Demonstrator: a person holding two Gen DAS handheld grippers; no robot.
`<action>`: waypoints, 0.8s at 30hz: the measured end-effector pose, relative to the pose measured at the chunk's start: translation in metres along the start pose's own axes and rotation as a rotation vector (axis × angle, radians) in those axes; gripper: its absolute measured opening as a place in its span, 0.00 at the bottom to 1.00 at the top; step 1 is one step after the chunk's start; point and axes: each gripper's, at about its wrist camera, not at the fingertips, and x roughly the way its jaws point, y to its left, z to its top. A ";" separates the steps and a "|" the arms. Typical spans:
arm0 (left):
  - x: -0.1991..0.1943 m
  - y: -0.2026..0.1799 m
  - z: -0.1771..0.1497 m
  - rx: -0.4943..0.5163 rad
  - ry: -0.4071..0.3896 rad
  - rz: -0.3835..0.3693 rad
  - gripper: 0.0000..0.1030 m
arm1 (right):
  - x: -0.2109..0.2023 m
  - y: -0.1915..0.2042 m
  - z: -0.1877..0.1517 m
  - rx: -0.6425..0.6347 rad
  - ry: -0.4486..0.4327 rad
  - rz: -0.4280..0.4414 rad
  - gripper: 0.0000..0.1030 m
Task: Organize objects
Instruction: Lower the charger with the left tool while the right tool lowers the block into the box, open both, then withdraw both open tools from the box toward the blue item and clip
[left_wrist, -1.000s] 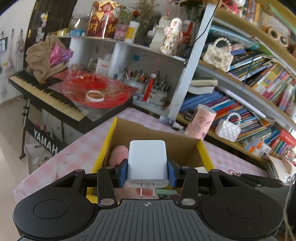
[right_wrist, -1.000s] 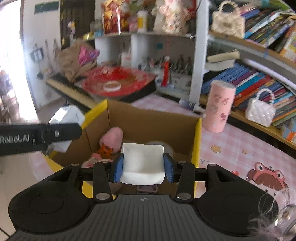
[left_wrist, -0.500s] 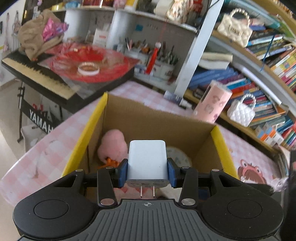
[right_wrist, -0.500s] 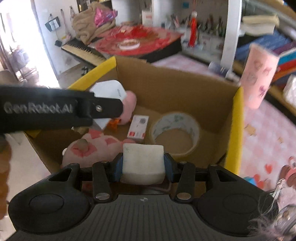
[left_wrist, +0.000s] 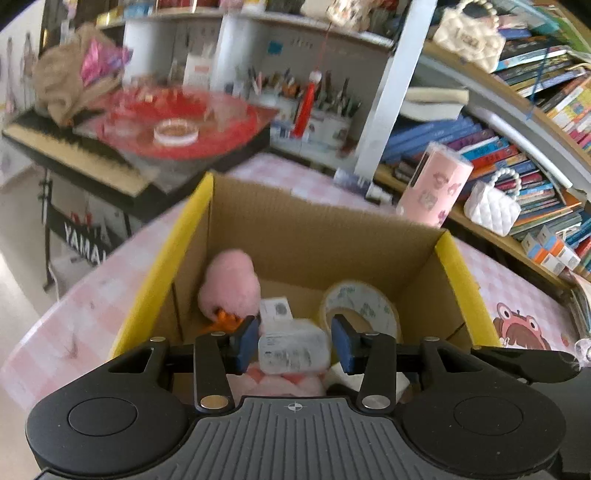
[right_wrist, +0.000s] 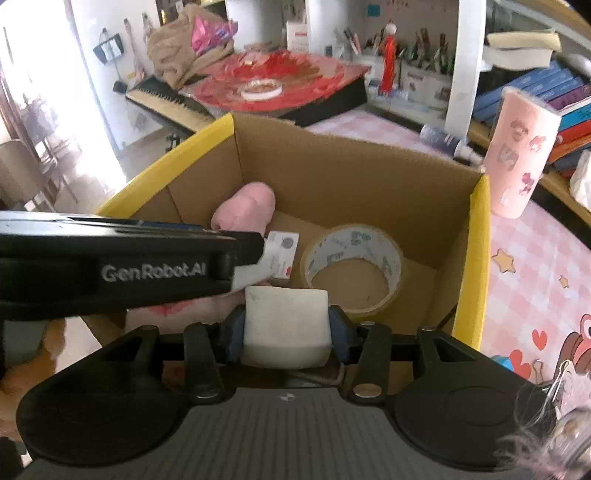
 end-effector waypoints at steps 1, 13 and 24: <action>-0.005 -0.001 0.000 0.010 -0.023 -0.002 0.54 | -0.002 0.001 -0.001 0.000 -0.011 -0.005 0.44; -0.081 0.007 -0.012 0.008 -0.232 -0.030 0.77 | -0.060 0.027 -0.014 -0.017 -0.250 -0.101 0.72; -0.126 0.021 -0.044 0.016 -0.250 -0.034 0.81 | -0.109 0.049 -0.044 0.025 -0.327 -0.244 0.72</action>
